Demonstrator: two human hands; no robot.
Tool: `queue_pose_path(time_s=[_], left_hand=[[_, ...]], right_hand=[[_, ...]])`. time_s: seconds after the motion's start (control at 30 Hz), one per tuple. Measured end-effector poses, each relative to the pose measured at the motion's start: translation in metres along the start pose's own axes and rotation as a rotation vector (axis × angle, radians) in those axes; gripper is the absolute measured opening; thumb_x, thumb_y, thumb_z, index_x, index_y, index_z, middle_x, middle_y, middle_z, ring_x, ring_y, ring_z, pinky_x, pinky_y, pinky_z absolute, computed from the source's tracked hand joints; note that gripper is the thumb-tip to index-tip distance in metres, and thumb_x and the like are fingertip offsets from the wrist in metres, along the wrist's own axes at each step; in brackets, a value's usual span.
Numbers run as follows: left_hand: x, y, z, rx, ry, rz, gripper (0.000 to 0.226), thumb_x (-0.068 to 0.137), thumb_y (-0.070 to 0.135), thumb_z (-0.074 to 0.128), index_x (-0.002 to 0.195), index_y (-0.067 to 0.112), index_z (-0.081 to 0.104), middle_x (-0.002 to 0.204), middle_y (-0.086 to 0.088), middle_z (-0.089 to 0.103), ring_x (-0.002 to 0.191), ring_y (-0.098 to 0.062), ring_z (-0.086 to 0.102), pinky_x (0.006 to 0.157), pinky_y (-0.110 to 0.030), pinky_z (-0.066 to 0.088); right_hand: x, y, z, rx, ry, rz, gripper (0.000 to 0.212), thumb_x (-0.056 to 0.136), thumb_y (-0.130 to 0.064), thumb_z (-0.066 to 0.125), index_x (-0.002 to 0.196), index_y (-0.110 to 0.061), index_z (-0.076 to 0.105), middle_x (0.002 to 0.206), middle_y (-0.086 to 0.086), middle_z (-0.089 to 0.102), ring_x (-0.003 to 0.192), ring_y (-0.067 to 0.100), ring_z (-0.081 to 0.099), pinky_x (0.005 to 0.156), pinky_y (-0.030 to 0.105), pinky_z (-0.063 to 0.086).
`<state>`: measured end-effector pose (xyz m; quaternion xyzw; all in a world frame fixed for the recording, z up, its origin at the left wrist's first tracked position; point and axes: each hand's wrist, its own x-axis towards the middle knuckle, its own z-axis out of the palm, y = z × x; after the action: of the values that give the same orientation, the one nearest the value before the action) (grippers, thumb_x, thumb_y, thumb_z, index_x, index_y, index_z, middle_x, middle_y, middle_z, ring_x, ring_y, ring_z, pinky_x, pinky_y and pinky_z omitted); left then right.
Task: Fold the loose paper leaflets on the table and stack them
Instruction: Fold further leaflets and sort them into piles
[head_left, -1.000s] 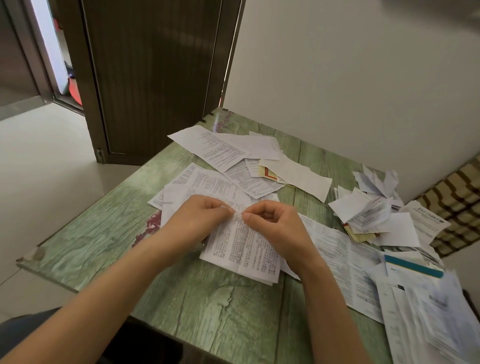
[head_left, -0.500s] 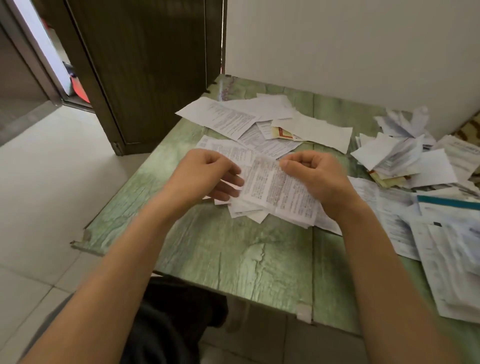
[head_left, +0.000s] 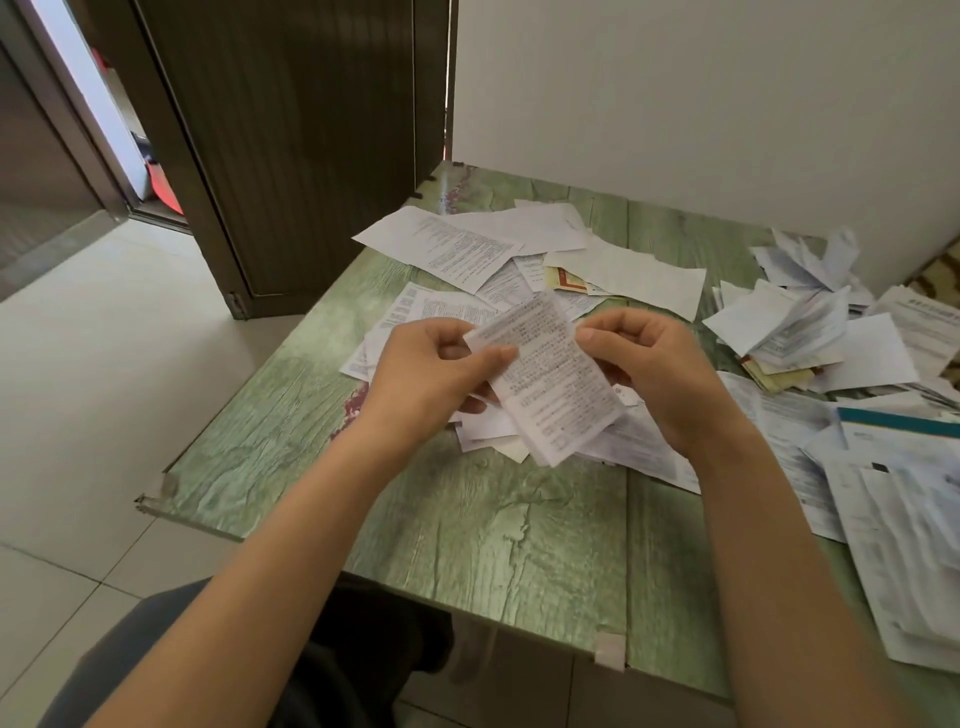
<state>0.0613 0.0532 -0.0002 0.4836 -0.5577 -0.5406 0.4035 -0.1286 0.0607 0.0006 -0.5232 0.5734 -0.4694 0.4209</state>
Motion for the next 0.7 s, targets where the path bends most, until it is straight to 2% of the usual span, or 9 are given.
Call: queue_pose_path(time_s=[0.07,0.17,0.33,0.47,0.7], left_hand=[[0.001,0.0,-0.002,-0.008,0.006,0.016,0.005,0.084,0.011,0.068,0.083,0.006,0.067,0.067,0.002,0.072,0.056,-0.007,0.065,0.051,-0.017,0.052],[-0.001,0.001,0.0,0.03,-0.072,0.0,0.004,0.083,0.012,0.068,0.082,0.008,0.068,0.067,0.001,0.071,0.054,-0.006,0.062,0.05,-0.015,0.05],[-0.003,0.0,0.004,0.03,-0.113,0.01,0.009,0.086,0.012,0.066,0.078,0.009,0.068,0.061,0.003,0.07,0.051,-0.004,0.061,0.048,-0.014,0.049],[-0.002,0.0,0.004,0.028,-0.122,0.002,0.017,0.088,0.015,0.062,0.073,0.009,0.067,0.06,0.004,0.069,0.05,-0.003,0.06,0.049,-0.013,0.048],[-0.001,-0.001,0.003,0.02,-0.09,0.007,0.022,0.091,0.019,0.059,0.086,0.001,0.07,0.077,-0.011,0.072,0.056,-0.008,0.061,0.053,-0.015,0.051]], right_hand=[[-0.001,-0.001,0.001,0.04,-0.038,-0.003,0.006,0.087,-0.007,0.06,0.087,-0.01,0.066,0.075,0.0,0.07,0.07,0.015,0.063,0.066,0.025,0.051],[-0.003,-0.003,0.008,0.1,-0.067,-0.023,0.008,0.087,-0.013,0.061,0.095,-0.012,0.064,0.079,-0.003,0.072,0.075,0.012,0.068,0.067,0.022,0.055],[-0.005,-0.004,0.017,0.135,-0.042,-0.039,0.003,0.086,-0.013,0.063,0.087,-0.01,0.065,0.076,0.003,0.07,0.071,0.018,0.067,0.064,0.027,0.056],[-0.005,-0.004,0.016,0.174,-0.055,-0.019,0.004,0.087,-0.012,0.063,0.084,-0.01,0.063,0.074,0.004,0.068,0.069,0.019,0.066,0.061,0.026,0.055],[-0.004,-0.003,0.017,0.175,-0.076,0.007,0.005,0.087,-0.014,0.062,0.084,-0.011,0.064,0.077,0.005,0.07,0.074,0.02,0.068,0.069,0.031,0.055]])
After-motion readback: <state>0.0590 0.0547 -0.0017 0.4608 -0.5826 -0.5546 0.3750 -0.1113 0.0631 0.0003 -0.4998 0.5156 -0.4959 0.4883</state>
